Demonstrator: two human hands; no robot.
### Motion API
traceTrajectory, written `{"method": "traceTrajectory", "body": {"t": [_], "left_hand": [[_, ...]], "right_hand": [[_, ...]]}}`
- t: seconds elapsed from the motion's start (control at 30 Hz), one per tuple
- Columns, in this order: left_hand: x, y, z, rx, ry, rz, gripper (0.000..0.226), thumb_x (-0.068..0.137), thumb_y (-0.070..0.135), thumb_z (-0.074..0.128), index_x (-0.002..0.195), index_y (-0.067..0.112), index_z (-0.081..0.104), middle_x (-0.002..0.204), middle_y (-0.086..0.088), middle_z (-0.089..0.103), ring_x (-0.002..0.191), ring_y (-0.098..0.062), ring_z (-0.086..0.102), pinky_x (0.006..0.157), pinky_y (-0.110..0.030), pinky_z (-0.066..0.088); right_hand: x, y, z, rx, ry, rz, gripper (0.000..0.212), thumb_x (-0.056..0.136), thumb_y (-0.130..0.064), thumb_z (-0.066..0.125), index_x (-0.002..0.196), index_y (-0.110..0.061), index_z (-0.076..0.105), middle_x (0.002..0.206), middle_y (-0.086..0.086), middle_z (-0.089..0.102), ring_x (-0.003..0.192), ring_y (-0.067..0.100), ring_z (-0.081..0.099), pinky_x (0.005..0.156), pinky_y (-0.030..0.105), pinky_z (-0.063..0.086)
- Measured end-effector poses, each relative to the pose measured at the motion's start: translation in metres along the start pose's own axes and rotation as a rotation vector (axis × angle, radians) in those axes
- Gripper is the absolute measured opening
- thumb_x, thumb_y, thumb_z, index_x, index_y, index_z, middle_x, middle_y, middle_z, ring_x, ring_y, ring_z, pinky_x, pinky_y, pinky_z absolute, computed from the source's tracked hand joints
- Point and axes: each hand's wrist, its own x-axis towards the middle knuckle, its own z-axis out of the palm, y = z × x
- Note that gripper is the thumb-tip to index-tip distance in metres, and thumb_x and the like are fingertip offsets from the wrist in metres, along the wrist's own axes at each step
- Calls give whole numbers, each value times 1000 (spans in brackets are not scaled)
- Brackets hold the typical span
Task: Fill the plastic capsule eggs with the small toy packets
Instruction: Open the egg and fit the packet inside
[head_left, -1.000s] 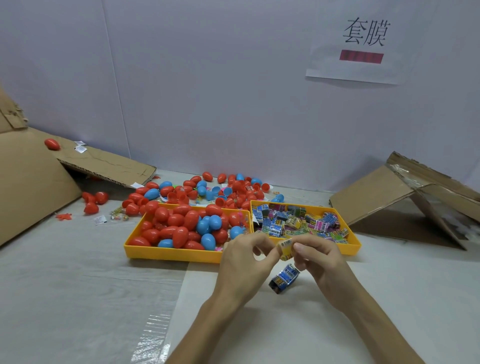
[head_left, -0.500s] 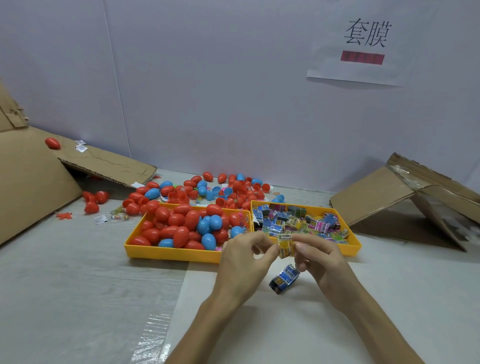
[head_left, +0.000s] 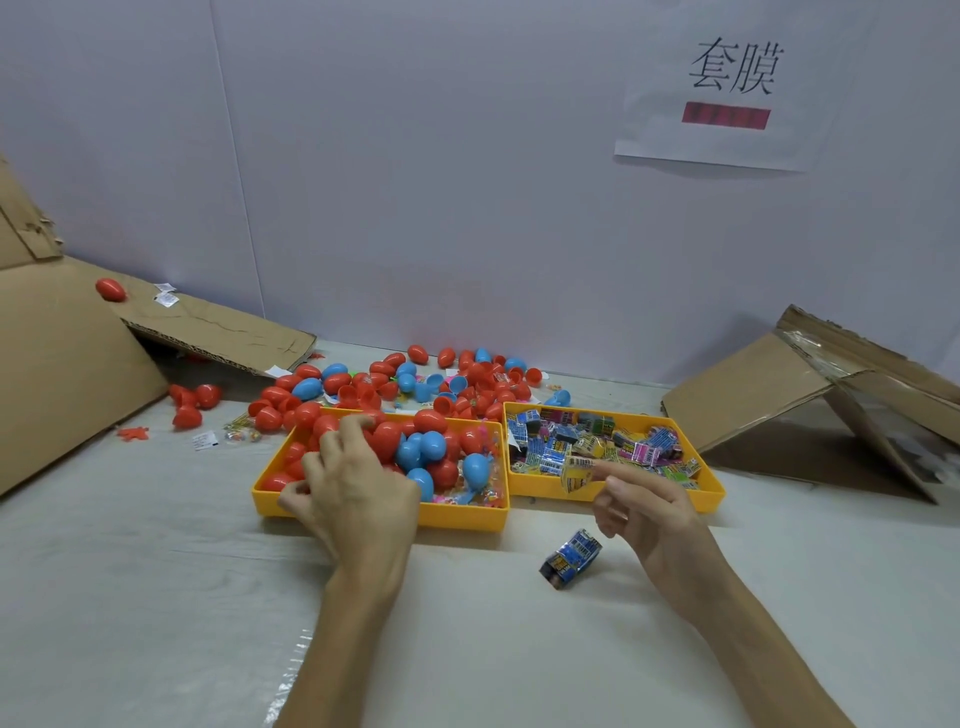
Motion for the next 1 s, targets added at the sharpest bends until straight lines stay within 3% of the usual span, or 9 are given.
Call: {"method": "traceTrajectory", "body": {"t": [0.1, 0.23, 0.3, 0.4, 0.53, 0.63, 0.73, 0.83, 1.0], "left_hand": [[4, -4, 1, -33, 12, 2, 48, 83, 4, 72, 126, 22, 58, 119, -5, 64, 118, -29, 50, 95, -47, 35], [1, 4, -3, -464, 150, 255, 28, 92, 2, 67, 117, 16, 68, 113, 1, 68, 109, -20, 57, 87, -32, 49], [-6, 14, -4, -754, -42, 280, 17, 93, 9, 69, 106, 21, 70, 104, 11, 70, 101, -9, 64, 84, -27, 55], [-22, 29, -3, -1070, -497, 176, 13, 87, 28, 72, 98, 20, 72, 92, 10, 74, 84, -6, 70, 69, -21, 57], [-38, 38, 5, -1175, -715, 80, 25, 76, 37, 74, 93, 18, 74, 76, 7, 71, 62, -8, 63, 52, -21, 51], [-42, 41, 9, -1218, -757, 6, 27, 74, 39, 75, 96, 24, 77, 86, 11, 75, 73, -14, 72, 64, -23, 58], [-42, 39, 10, -1254, -786, -9, 17, 85, 27, 72, 101, 29, 79, 101, 14, 75, 91, -21, 76, 72, -25, 60], [-41, 38, 10, -1245, -790, 0, 23, 92, 15, 69, 102, 33, 78, 104, 13, 75, 91, -25, 76, 72, -23, 60], [-41, 39, 12, -1232, -783, 9, 22, 89, 17, 73, 110, 23, 73, 98, 12, 76, 84, -25, 77, 70, -22, 59]], "right_hand": [[-1, -1, 0, -5, 6, -5, 27, 79, -22, 68, 101, -14, 80, 67, 7, 55, 63, 16, 53, 61, 30, 41], [-1, -3, 1, 1, 4, -5, 27, 77, -23, 74, 102, -13, 80, 67, 7, 57, 63, 17, 54, 59, 28, 43], [-1, -3, 1, -9, -9, -10, 23, 80, -20, 73, 100, -12, 80, 66, 9, 54, 63, 17, 54, 61, 29, 42], [-2, -2, 2, -11, -32, -8, 24, 79, -21, 69, 98, -11, 80, 66, 10, 54, 65, 18, 54, 62, 29, 42], [-3, -3, 2, -14, -55, -21, 25, 80, -22, 65, 96, -12, 81, 65, 10, 55, 66, 18, 54, 63, 29, 42], [-4, -3, 3, -25, -59, -31, 25, 80, -21, 64, 96, -12, 81, 66, 10, 56, 67, 18, 56, 63, 28, 43], [-3, -3, 4, -23, -48, -37, 26, 80, -22, 64, 98, -13, 81, 67, 10, 58, 67, 18, 57, 62, 26, 45], [-3, -4, 4, -25, -34, -40, 27, 79, -22, 65, 99, -15, 81, 69, 12, 59, 68, 17, 58, 61, 24, 46], [-4, -4, 4, -34, -40, -40, 28, 80, -22, 65, 102, -15, 80, 69, 12, 59, 68, 18, 59, 61, 24, 47]]}}
